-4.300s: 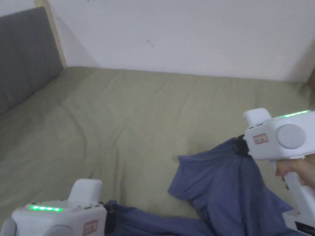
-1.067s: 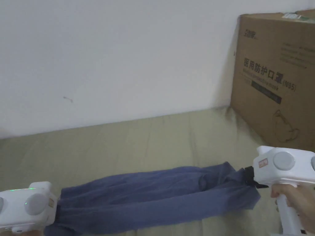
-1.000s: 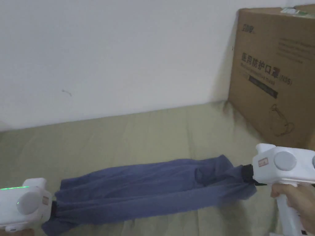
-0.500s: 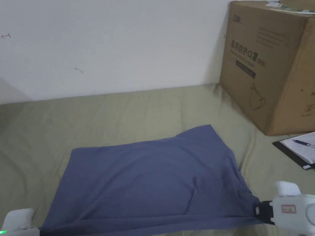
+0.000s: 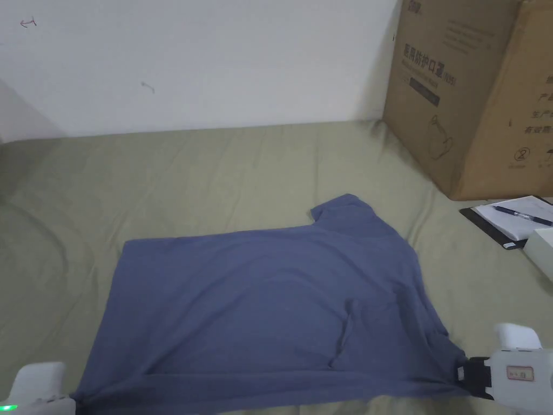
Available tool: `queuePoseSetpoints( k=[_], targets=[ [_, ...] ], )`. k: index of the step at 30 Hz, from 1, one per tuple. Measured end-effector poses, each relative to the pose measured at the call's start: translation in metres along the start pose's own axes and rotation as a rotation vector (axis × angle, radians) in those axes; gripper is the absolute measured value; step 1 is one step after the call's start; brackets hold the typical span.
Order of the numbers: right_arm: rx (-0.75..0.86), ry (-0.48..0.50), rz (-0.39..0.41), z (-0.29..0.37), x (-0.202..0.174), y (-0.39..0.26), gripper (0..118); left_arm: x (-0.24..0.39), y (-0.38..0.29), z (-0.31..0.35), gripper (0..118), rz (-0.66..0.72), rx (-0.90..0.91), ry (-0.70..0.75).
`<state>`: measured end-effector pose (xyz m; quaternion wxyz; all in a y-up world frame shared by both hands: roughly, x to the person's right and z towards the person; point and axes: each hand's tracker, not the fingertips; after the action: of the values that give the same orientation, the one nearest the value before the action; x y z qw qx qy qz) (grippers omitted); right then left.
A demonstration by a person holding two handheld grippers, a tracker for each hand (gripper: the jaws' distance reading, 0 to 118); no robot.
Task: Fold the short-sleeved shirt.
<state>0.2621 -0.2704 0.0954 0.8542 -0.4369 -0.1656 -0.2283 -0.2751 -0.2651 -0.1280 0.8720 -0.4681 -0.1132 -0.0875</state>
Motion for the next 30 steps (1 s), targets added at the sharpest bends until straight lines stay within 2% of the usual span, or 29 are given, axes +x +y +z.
queuePoseSetpoints(
  k=[1,2,3,4,5,7,9,12,14,15,16,17,18,19,20,22,25,27,28,29,30],
  targets=[
    [0.000,-0.002,-0.001,-0.001,-0.002,0.003,9,0.001,0.003,0.001,18,0.007,0.000,0.006],
    [-0.001,-0.002,-0.001,-0.001,-0.003,0.005,24,0.002,0.003,0.003,42,0.013,0.009,0.002],
    [-0.002,-0.012,-0.001,0.000,-0.004,0.008,55,0.002,0.005,0.004,74,0.015,0.014,0.002],
    [-0.001,-0.025,0.001,0.001,-0.005,0.010,95,0.001,0.007,0.006,108,0.017,0.011,0.000],
    [0.000,-0.028,0.004,0.002,-0.007,0.011,103,0.000,0.008,0.007,116,0.022,0.005,-0.015],
    [0.052,0.018,0.019,0.013,-0.009,0.012,98,-0.003,0.004,0.019,116,0.052,0.070,-0.045],
    [0.064,0.007,0.040,0.024,-0.019,0.012,97,-0.003,0.001,0.029,116,0.063,0.095,-0.047],
    [0.141,-0.006,0.120,0.045,-0.035,0.002,95,-0.004,-0.011,0.046,116,0.076,0.103,-0.074],
    [0.170,0.002,0.145,0.054,-0.049,-0.009,80,-0.001,-0.023,0.058,116,0.098,0.125,-0.106],
    [0.172,0.008,0.148,0.055,-0.054,-0.014,67,0.001,-0.028,0.062,115,0.099,0.115,-0.120],
    [0.173,0.015,0.152,0.056,-0.060,-0.021,43,0.005,-0.033,0.065,111,0.096,0.105,-0.123],
    [0.165,0.012,0.150,0.056,-0.067,-0.026,21,0.010,-0.041,0.068,97,0.075,0.121,-0.104],
    [0.165,0.012,0.148,0.055,-0.071,-0.032,2,0.013,-0.046,0.070,69,0.038,0.139,-0.074],
    [0.163,0.020,0.142,0.053,-0.073,-0.037,0,0.018,-0.052,0.069,24,-0.003,0.143,-0.034],
    [0.128,0.053,0.151,0.052,-0.076,-0.040,0,0.022,-0.057,0.067,6,-0.016,0.139,0.021],
    [0.117,0.071,0.161,0.049,-0.080,-0.047,0,0.022,-0.064,0.063,4,-0.010,0.111,0.010],
    [0.102,0.038,0.191,0.042,-0.078,-0.050,0,0.011,-0.061,0.063,1,0.086,0.095,-0.051],
    [0.100,0.016,0.198,0.040,-0.072,-0.048,0,0.002,-0.053,0.064,1,0.126,0.127,-0.023],
    [0.100,0.021,0.195,0.039,-0.069,-0.046,0,-0.002,-0.046,0.063,8,0.133,0.141,-0.011],
    [0.096,0.026,0.183,0.038,-0.065,-0.044,0,-0.006,-0.038,0.060,28,0.137,0.138,-0.002],
    [0.094,0.026,0.167,0.038,-0.062,-0.043,0,-0.009,-0.030,0.057,60,0.138,0.129,-0.006]
  ],
)
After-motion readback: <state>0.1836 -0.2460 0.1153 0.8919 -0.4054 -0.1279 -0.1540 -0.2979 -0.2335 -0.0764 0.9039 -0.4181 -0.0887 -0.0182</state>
